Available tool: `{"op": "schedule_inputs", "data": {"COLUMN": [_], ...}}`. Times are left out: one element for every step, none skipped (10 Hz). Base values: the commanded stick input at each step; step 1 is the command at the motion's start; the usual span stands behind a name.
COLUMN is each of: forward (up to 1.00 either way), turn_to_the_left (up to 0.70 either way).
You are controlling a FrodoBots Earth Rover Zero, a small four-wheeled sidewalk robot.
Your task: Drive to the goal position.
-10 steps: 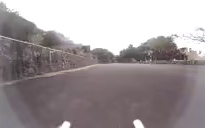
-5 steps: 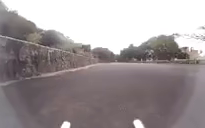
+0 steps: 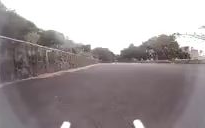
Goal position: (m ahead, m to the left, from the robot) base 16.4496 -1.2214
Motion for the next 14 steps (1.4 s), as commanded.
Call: {"op": "schedule_inputs", "data": {"forward": [0.50, 0.50, 0.50, 0.50, 0.50, 0.50, 0.50, 0.50, 0.50, 0.50, 0.50, 0.50, 0.50, 0.50], "turn_to_the_left": [0.00, 0.00, 0.00, 0.00, 0.00, 0.00, 0.00, 0.00, 0.00, 0.00, 0.00, 0.00, 0.00, 0.00]}}
